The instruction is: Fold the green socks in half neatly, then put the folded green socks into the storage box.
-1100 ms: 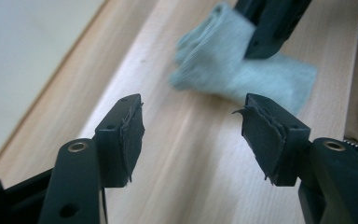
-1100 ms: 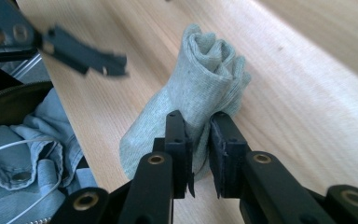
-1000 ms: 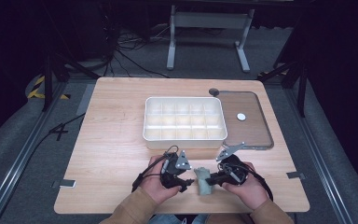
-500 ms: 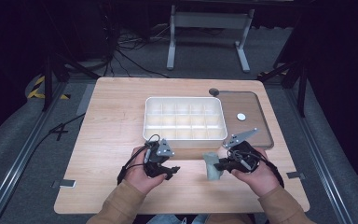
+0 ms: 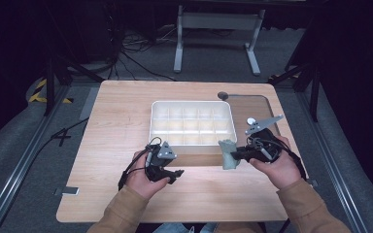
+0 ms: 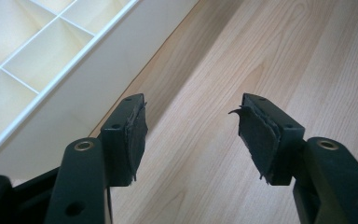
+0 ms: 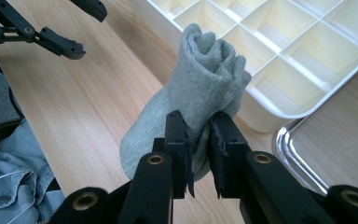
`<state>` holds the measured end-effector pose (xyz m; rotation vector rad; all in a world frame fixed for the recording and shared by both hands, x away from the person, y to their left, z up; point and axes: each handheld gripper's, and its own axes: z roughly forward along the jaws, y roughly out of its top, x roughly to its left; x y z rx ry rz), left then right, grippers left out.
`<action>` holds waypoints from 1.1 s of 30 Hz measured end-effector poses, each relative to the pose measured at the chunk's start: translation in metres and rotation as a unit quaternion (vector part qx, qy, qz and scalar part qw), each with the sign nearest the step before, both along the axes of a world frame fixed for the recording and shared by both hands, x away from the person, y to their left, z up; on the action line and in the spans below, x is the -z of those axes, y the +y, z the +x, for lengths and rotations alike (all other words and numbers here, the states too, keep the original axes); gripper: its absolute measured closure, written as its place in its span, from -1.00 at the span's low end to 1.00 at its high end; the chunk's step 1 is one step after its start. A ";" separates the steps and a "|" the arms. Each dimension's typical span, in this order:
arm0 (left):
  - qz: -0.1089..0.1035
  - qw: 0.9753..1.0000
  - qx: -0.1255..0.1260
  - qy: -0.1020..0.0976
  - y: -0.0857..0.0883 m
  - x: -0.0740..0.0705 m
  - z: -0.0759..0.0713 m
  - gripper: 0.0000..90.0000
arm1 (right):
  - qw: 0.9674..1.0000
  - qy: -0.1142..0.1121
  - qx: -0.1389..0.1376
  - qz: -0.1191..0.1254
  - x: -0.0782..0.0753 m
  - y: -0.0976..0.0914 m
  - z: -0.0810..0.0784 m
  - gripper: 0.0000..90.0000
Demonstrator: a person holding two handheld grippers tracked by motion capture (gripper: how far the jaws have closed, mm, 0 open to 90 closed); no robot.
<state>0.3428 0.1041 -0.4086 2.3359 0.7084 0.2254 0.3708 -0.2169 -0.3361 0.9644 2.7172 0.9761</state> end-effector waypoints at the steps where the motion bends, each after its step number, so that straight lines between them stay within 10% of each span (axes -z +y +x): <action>1: 0.000 1.000 0.001 0.000 0.000 0.000 0.000 -0.06 | 1.000 -0.002 0.002 -0.001 -0.002 0.000 0.002 0.74; 33: -0.005 1.000 -0.022 -0.002 0.017 -0.003 -0.001 -0.06 | 0.995 -0.052 -0.009 -0.087 -0.025 0.009 0.060 0.74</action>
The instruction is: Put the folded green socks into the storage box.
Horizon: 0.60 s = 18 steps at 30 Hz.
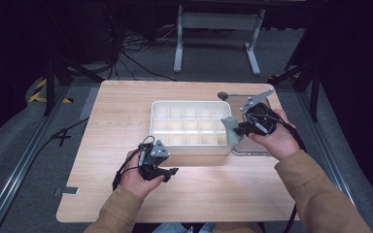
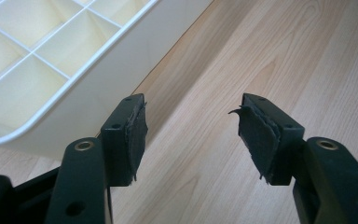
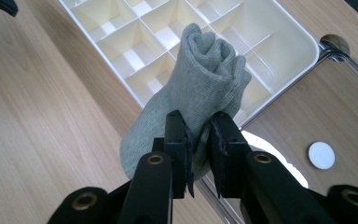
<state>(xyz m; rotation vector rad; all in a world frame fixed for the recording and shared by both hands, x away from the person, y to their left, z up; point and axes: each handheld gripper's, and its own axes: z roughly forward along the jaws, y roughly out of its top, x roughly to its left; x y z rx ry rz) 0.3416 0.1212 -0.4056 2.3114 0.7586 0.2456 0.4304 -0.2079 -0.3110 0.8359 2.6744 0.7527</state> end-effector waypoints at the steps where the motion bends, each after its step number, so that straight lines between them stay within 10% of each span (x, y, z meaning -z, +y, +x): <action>1: 0.000 1.000 -0.003 0.000 0.001 0.000 -0.001 -0.06 | 1.000 -0.001 0.000 -0.002 0.001 0.002 0.003 0.74; 18: -0.002 0.999 -0.035 0.001 0.022 0.002 -0.011 -0.06 | 0.998 0.000 0.003 -0.061 0.047 0.024 0.040 0.73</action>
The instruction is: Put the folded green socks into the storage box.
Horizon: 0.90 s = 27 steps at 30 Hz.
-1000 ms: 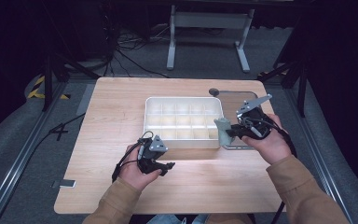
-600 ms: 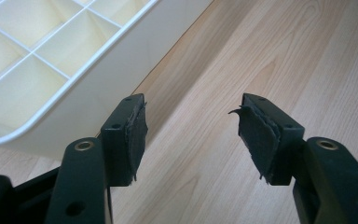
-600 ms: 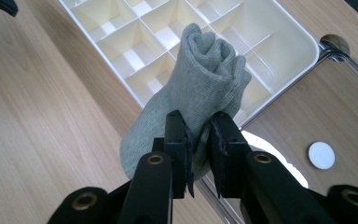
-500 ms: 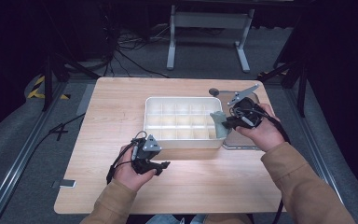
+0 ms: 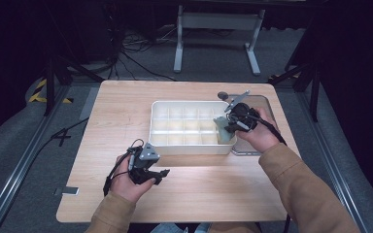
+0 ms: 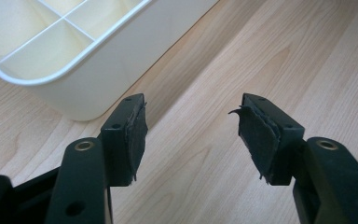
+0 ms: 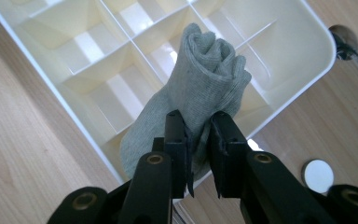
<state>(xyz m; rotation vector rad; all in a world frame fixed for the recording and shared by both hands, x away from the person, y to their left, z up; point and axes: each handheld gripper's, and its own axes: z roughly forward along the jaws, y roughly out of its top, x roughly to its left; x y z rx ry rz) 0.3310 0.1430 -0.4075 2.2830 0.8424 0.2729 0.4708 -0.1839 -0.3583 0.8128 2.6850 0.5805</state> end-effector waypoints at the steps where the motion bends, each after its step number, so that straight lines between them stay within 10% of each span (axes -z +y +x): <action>1: -0.001 1.000 0.000 0.001 0.000 0.000 0.000 -0.06 | 1.000 0.001 0.004 -0.001 0.004 0.000 0.001 0.73; 27: 0.002 1.000 0.010 0.005 -0.005 0.003 0.003 -0.06 | 0.996 0.073 0.014 -0.057 0.046 0.011 0.000 0.77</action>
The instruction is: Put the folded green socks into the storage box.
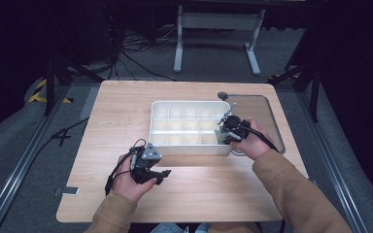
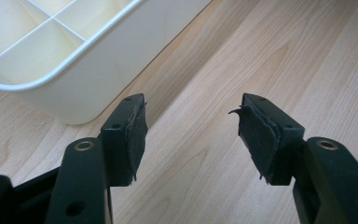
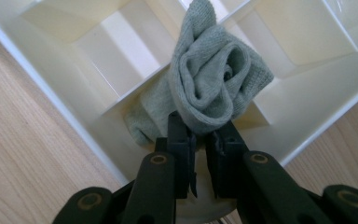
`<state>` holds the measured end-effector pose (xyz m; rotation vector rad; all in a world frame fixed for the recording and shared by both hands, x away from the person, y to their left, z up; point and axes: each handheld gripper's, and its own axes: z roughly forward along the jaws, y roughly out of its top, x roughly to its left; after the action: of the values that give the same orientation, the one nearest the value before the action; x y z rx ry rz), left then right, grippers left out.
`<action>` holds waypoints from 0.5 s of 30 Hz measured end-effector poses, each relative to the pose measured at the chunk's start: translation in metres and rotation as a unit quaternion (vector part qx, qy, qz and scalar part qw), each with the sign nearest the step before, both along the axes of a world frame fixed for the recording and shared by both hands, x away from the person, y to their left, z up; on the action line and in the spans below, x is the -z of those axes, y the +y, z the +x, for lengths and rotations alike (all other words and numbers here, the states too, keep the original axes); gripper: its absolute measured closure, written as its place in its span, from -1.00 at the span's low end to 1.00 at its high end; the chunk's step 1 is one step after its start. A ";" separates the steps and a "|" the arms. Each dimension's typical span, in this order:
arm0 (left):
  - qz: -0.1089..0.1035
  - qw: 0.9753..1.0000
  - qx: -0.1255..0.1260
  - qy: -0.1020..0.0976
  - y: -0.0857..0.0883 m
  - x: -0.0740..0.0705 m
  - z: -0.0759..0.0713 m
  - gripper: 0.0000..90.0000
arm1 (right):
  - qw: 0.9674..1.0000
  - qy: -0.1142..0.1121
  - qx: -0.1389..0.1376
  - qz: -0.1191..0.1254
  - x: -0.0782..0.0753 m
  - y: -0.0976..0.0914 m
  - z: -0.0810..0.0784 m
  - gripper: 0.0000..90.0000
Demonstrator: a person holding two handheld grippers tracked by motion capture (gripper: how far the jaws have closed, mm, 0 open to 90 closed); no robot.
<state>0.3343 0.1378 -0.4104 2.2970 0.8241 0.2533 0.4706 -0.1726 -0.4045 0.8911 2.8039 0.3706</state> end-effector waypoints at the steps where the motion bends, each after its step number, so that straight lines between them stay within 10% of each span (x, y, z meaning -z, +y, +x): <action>1: 0.000 1.000 0.000 0.000 0.000 0.000 0.000 -0.06 | 1.000 0.000 0.000 0.000 0.000 0.000 0.000 0.77; 8: 0.002 1.000 -0.001 0.002 0.001 0.001 0.000 -0.08 | 0.999 0.022 0.020 0.037 -0.014 -0.005 0.000 0.43; 15: 0.004 1.000 0.002 0.003 -0.001 0.002 0.000 -0.09 | 0.998 -0.003 0.021 0.060 -0.031 0.001 0.003 0.00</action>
<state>0.3346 0.1371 -0.4125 2.3075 0.8228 0.2498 0.4734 -0.1719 -0.3734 0.9691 2.7784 0.5382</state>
